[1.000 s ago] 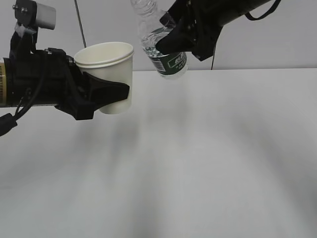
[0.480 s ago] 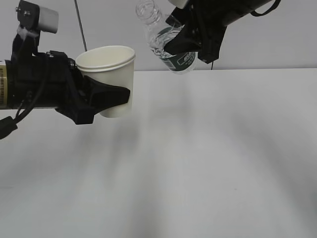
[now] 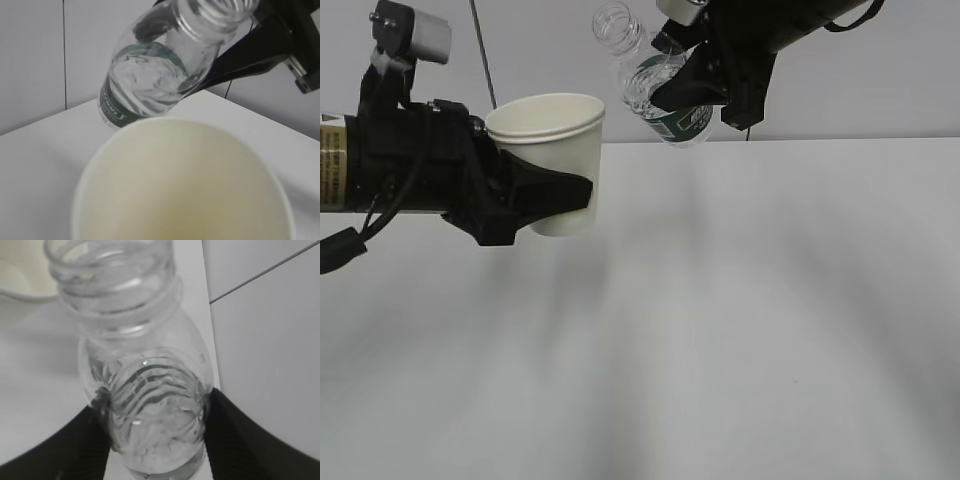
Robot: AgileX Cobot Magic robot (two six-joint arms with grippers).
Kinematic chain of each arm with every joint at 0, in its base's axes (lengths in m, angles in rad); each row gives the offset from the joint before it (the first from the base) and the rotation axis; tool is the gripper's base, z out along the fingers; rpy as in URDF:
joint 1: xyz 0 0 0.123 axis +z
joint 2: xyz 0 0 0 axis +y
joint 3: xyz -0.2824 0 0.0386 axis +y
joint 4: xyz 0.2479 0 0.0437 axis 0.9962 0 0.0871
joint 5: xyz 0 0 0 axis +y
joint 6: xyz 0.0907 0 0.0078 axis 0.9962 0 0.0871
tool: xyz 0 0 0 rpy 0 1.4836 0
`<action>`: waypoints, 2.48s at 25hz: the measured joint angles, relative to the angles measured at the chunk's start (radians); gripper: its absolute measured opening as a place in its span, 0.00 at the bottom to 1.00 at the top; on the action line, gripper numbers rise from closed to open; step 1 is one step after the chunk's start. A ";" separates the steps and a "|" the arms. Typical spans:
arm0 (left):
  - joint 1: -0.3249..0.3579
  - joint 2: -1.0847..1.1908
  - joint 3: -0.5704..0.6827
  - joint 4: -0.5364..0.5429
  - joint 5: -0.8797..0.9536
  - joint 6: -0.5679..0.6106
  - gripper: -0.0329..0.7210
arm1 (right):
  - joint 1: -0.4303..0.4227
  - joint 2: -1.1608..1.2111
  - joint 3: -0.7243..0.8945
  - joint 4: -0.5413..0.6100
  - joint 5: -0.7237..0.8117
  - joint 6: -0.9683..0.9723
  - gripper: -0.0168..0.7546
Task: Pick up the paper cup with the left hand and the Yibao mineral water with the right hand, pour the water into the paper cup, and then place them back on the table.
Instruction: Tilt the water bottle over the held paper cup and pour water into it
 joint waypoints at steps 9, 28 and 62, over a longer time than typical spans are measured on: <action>0.000 0.027 -0.086 0.136 -0.025 -0.059 0.53 | 0.000 0.000 0.000 -0.007 -0.002 -0.022 0.58; -0.016 0.064 -0.114 0.177 -0.061 -0.060 0.53 | 0.005 0.000 0.000 -0.044 -0.014 -0.152 0.58; -0.051 0.067 -0.147 0.161 -0.004 -0.062 0.53 | 0.063 0.000 -0.002 -0.128 -0.185 -0.509 0.58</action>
